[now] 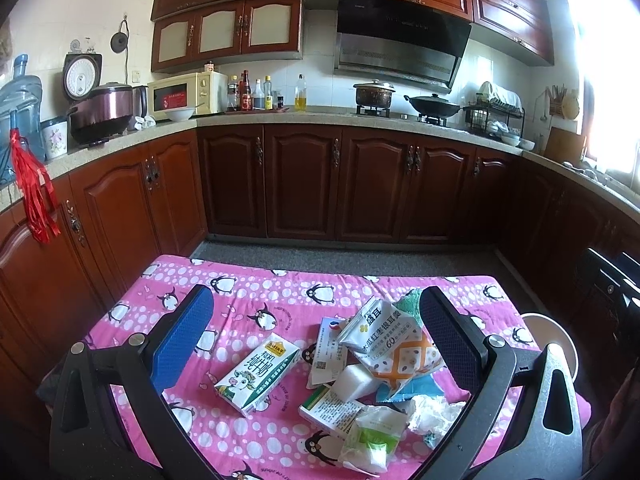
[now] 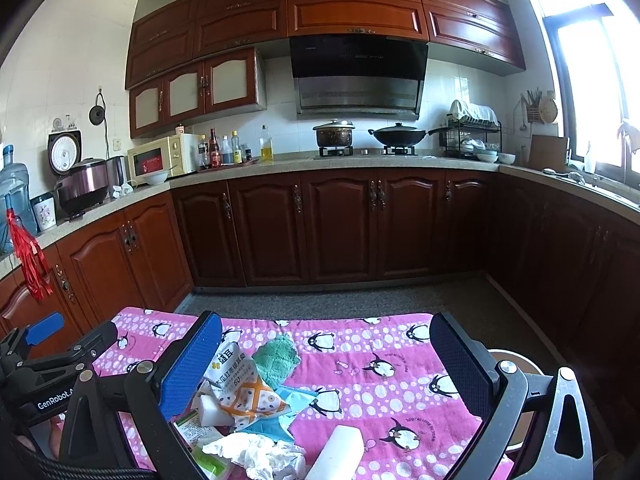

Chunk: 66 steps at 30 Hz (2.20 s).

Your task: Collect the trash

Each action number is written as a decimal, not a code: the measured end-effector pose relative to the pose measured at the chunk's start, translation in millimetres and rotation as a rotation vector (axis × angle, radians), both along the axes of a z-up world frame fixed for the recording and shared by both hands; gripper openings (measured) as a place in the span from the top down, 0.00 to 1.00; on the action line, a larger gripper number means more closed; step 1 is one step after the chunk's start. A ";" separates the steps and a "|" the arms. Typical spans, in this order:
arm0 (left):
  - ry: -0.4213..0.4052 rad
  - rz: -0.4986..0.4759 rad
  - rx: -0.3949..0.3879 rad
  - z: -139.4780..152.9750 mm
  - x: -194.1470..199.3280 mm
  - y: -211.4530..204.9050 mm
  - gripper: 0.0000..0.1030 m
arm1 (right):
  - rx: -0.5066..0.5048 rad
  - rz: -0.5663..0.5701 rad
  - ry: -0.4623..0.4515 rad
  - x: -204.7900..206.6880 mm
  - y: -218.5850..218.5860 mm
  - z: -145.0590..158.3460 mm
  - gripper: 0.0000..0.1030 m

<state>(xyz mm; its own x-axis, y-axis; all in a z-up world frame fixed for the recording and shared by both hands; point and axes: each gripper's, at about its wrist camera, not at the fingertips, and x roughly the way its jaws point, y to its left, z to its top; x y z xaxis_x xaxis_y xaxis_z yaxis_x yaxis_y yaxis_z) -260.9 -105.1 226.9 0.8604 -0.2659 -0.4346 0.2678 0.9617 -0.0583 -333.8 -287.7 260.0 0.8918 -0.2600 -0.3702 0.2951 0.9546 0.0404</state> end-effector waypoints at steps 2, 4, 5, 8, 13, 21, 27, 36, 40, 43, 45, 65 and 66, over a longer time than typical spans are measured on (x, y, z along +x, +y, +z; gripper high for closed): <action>-0.003 0.003 -0.003 -0.5 -0.2 0.1 0.01 | 0.001 0.001 -0.004 -0.5 0.1 -0.1 0.00; -0.001 0.002 -0.005 -1.6 -0.2 0.3 0.01 | 0.001 0.000 -0.002 -0.5 -1.2 -0.8 0.00; -0.001 0.002 -0.004 -2.0 0.0 0.1 0.01 | 0.000 -0.002 -0.001 -0.4 -1.4 -1.1 0.00; -0.001 0.004 -0.003 -2.7 0.0 0.9 0.01 | 0.002 -0.003 -0.004 -0.3 -1.9 -0.9 0.00; -0.002 0.004 -0.003 -3.6 -0.2 0.6 0.01 | 0.003 -0.005 -0.008 0.9 -1.0 -1.2 0.00; 0.000 0.004 -0.006 -2.9 0.4 1.8 0.01 | 0.013 -0.006 -0.010 0.1 -2.9 -2.6 0.00; 0.003 0.005 -0.006 -2.8 1.1 1.6 0.01 | 0.011 -0.010 -0.006 0.2 -2.8 -4.1 0.00; 0.007 0.008 -0.005 -4.6 1.9 0.5 0.01 | 0.013 -0.011 0.001 2.0 -4.3 -5.9 0.00; 0.010 0.008 -0.006 -5.3 2.1 0.7 0.01 | 0.015 -0.011 0.009 3.4 -4.6 -6.9 0.00; 0.017 0.008 -0.005 -8.4 2.8 -0.2 0.01 | 0.016 -0.012 0.014 4.6 -5.5 -7.9 0.00; 0.023 0.009 -0.003 -10.5 5.5 -0.3 0.01 | 0.018 -0.013 0.016 5.0 -6.2 -8.0 0.00; 0.036 0.012 0.000 -14.8 10.0 -1.2 0.01 | 0.029 -0.012 0.041 8.7 -9.2 -14.7 0.00; 0.037 0.013 0.001 -15.4 10.5 -1.1 0.01 | 0.030 -0.011 0.043 9.2 -9.0 -15.4 0.00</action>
<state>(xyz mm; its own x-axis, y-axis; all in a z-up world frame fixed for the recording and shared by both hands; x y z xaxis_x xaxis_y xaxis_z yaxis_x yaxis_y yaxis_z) -250.3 -106.3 211.6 0.8471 -0.2544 -0.4666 0.2528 0.9652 -0.0673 -324.6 -296.8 244.5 0.8721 -0.2576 -0.4160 0.3074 0.9499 0.0563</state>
